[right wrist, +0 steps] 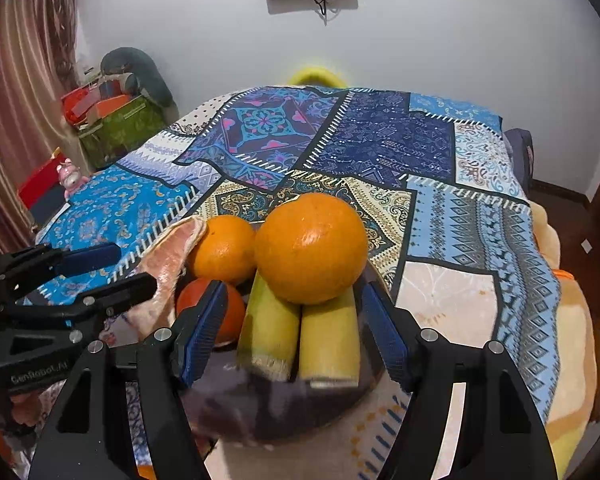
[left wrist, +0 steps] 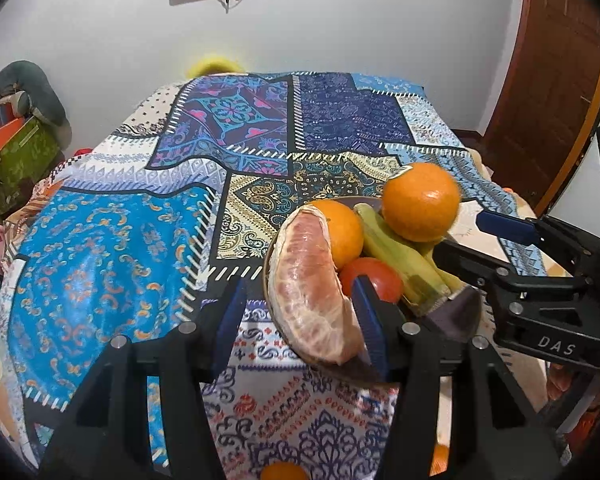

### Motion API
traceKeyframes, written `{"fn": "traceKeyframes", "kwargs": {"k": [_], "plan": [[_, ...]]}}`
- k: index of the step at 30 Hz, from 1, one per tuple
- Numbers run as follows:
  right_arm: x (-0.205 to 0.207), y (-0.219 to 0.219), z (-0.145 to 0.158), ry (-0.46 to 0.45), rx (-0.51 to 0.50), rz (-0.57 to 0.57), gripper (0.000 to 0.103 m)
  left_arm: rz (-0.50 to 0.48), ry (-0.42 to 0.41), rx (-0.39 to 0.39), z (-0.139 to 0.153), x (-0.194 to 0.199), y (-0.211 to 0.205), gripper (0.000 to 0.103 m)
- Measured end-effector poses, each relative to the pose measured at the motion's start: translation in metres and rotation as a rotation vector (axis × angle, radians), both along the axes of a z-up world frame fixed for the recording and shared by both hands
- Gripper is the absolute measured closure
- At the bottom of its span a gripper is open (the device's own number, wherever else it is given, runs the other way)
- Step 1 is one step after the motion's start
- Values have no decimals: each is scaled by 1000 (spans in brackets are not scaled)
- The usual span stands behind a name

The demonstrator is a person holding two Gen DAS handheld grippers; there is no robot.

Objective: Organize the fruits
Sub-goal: 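Lower the pomelo segment onto the plate and open the left gripper, then grasp a small tangerine with the right gripper while the left grasps the other tangerine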

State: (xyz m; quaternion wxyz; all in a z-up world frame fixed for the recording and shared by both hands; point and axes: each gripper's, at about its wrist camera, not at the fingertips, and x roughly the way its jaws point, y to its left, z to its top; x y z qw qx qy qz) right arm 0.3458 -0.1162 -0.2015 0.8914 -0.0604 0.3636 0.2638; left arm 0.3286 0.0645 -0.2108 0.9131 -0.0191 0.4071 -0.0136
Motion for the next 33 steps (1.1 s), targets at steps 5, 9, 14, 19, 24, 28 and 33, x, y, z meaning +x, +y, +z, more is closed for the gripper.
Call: {"fn": "traceKeyframes", "kwargs": {"k": [5, 9, 14, 19, 24, 28, 33], "plan": [[-25, -3, 16, -23, -14, -5, 35, 4, -39, -3, 26, -28, 5, 40], [-49, -6, 28, -33, -13, -2, 35, 15, -63, -1, 46, -57, 13, 35], [-79, -5, 38, -51, -33, 0, 35, 28, -53, -6, 54, -90, 23, 30], [-102, -1, 34, -30, -49, 5, 34, 38, -21, -10, 49, -118, 32, 29], [-121, 5, 16, 19, -76, 3, 34, 32, 23, 1, 31, -132, 36, 29], [-129, 13, -2, 63, -91, 1, 34, 20, 64, 12, 15, -139, 37, 29], [-133, 25, -23, 105, -111, 2, 34, 7, 109, 6, -8, -143, 39, 29]]}}
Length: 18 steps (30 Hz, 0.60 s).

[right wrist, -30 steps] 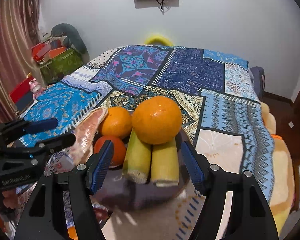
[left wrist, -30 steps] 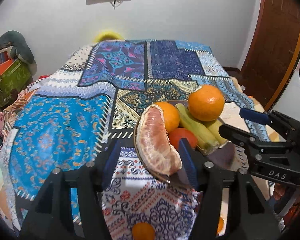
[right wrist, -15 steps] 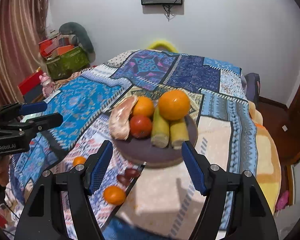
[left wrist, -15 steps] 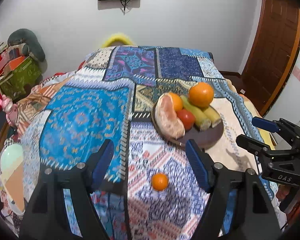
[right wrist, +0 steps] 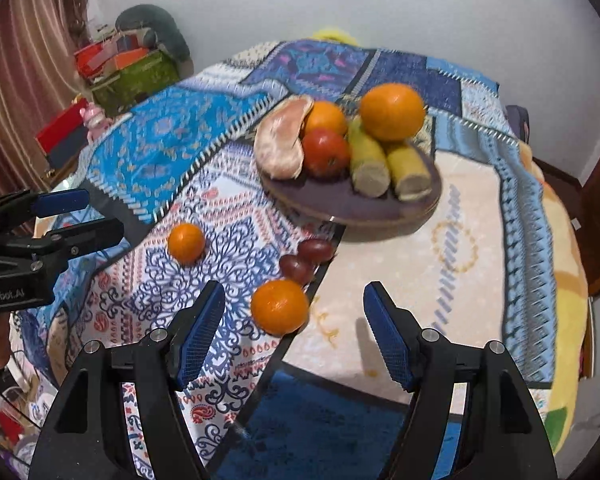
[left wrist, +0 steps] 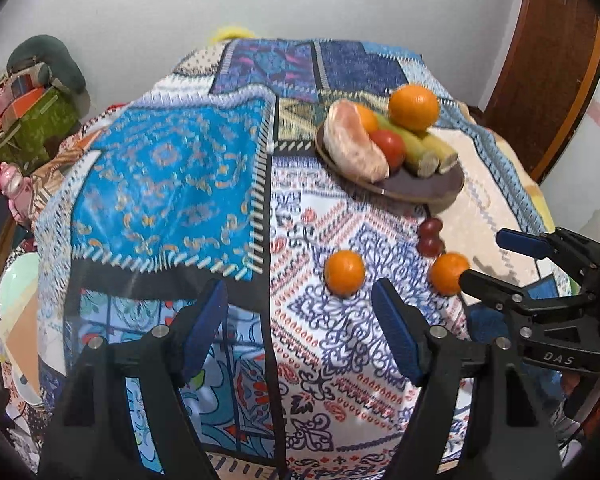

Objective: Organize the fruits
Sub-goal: 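Grasp a small tangerine with the right gripper while the left grasps the other tangerine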

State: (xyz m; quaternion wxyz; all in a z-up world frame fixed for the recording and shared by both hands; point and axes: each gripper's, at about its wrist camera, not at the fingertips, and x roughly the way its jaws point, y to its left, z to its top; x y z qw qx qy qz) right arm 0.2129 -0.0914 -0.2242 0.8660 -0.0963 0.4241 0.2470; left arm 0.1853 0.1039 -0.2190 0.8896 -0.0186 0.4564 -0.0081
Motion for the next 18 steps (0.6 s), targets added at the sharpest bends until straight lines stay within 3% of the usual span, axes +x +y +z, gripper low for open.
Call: {"fn": "traceKeyframes", "kwargs": {"k": [4, 11, 18], "plan": [[4, 6, -17, 57, -3, -4, 37, -9, 25, -12, -12, 3, 1, 29], [7, 12, -28, 94, 0, 12, 65, -32, 41, -26, -24, 16, -4, 29], [4, -2, -19, 87, 39, 11, 68, -73, 57, -51, -33, 31, -17, 47]]}}
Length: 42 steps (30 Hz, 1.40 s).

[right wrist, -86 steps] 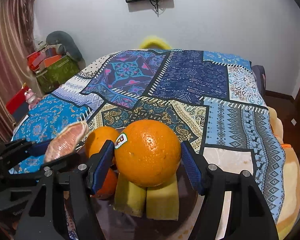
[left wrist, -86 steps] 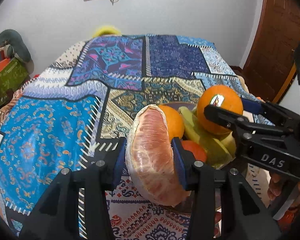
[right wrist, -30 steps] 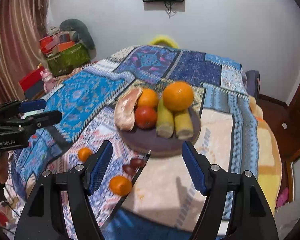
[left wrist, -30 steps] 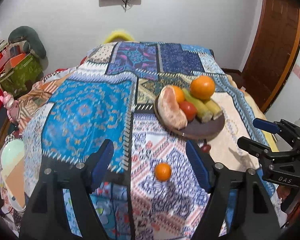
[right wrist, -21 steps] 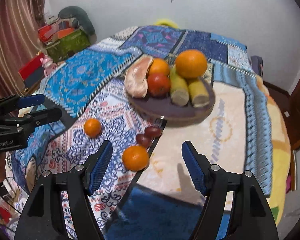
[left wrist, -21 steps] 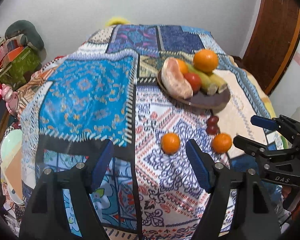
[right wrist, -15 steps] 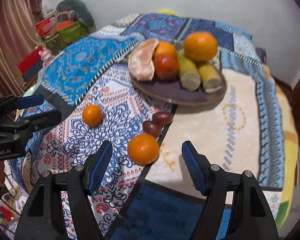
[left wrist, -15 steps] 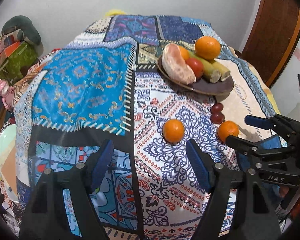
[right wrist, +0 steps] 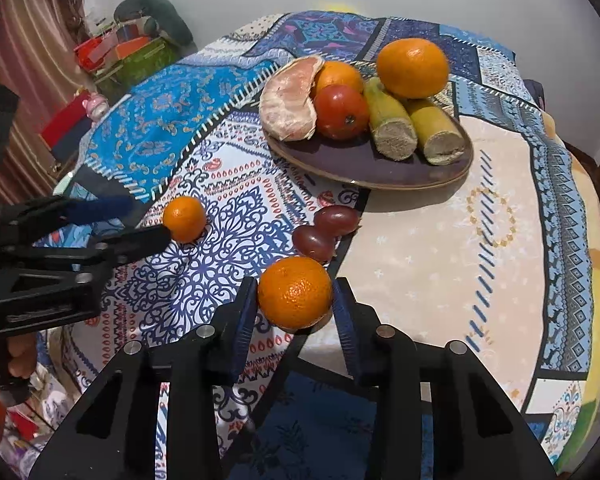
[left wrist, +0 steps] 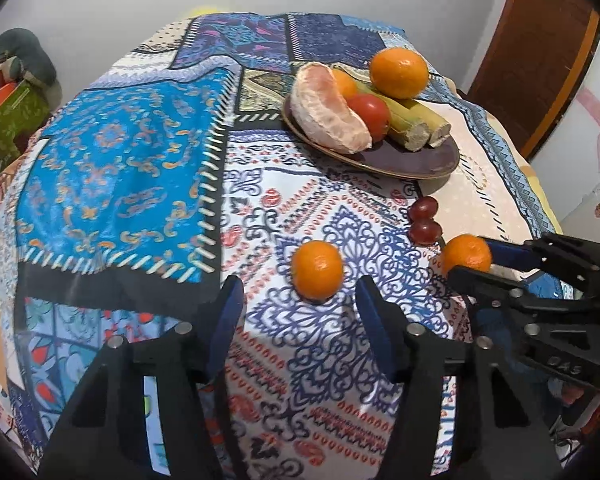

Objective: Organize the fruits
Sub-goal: 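Grasp a small tangerine with the right gripper while the left grasps the other tangerine, then carry both tangerines onto the plate beside the corn and open both grippers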

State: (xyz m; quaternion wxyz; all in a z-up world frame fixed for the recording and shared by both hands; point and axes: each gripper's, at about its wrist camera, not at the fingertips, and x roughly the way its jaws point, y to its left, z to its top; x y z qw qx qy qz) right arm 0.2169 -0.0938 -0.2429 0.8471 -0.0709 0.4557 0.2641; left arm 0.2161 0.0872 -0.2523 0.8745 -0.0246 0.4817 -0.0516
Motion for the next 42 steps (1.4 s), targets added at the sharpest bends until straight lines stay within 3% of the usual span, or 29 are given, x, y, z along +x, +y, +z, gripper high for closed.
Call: {"fn": "traceKeyframes", "kwargs": {"k": [9, 19, 28, 35, 42], "plan": [[7, -25, 21, -52, 43, -44, 68, -8, 31, -7, -10, 17, -10, 73], [26, -47, 34, -85, 67, -80, 68, -25, -42, -8, 21, 19, -25, 73], [48, -52, 53, -151, 85, -84, 68, -44, -115, -39, 48, 44, -43, 73], [67, -48, 51, -166, 92, -76, 68, -59, -112, -55, 42, 66, -56, 73], [83, -42, 30, -127, 81, -63, 68, -85, -83, -52, 24, 86, -67, 73]]}}
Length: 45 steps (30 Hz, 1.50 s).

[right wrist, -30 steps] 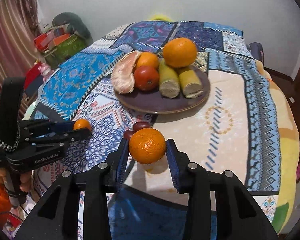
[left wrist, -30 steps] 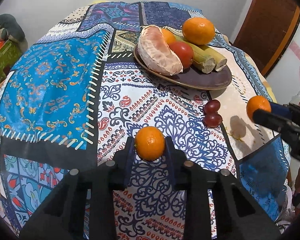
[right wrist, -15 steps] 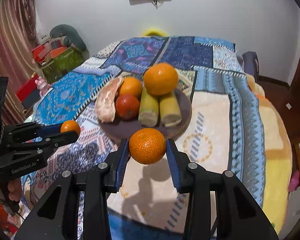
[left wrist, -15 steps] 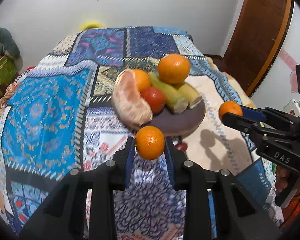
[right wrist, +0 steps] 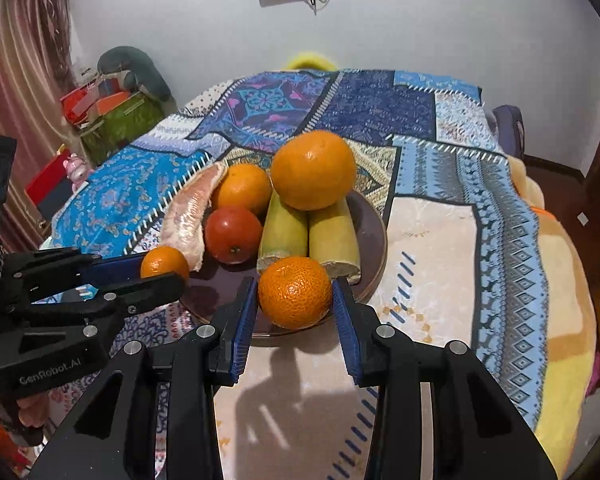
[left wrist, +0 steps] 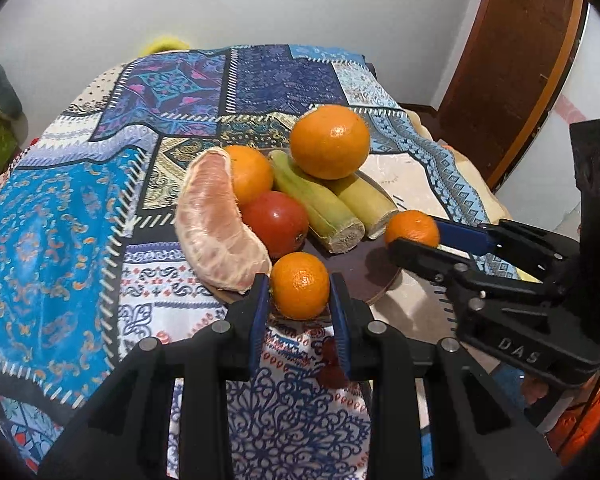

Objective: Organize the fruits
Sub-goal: 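Carry both tangerines onto the plate beside the corn and open both grippers, then grasp a dark red date with the left gripper while the right grasps the other date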

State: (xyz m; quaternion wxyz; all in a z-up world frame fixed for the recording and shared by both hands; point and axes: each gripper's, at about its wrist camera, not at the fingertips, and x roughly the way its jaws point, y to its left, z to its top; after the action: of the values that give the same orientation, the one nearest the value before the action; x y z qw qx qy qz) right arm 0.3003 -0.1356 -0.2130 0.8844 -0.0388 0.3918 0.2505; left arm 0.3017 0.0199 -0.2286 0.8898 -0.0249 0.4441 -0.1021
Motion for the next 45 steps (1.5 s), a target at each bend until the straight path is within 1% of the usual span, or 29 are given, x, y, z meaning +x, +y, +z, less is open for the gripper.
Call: {"fn": "traceKeyframes", "kwargs": {"k": [6, 18, 21, 23, 28, 32, 35, 36, 37, 39, 45], "plan": [[8, 1, -12, 25, -7, 10, 68, -13, 13, -4, -8, 8, -3, 73], [13, 4, -20, 41, -16, 16, 68, -5, 31, 1, -15, 12, -2, 73], [14, 3, -19, 45, -21, 13, 68, -1, 25, 3, -13, 9, -2, 70], [14, 3, -18, 46, -25, 13, 67, 3, 15, 3, -9, 6, -1, 67], [8, -1, -9, 31, -20, 9, 67, 9, -2, 9, 2, -1, 0, 67], [1, -5, 1, 13, -17, 6, 62, 15, -12, 13, 10, -9, 0, 66], [-7, -8, 8, -5, -26, 7, 61, 22, -12, 17, 13, -16, 1, 61], [-8, -9, 9, -8, -27, 7, 60, 25, -10, 20, 14, -20, 1, 58], [-11, -10, 11, -10, -27, 8, 59, 27, -8, 22, 14, -23, 1, 55], [-16, -14, 14, -16, -24, 6, 56, 30, -2, 26, 13, -29, 1, 53], [-30, -24, 16, -14, -23, 0, 54, 14, 43, 34, 0, -42, -7, 53]]}}
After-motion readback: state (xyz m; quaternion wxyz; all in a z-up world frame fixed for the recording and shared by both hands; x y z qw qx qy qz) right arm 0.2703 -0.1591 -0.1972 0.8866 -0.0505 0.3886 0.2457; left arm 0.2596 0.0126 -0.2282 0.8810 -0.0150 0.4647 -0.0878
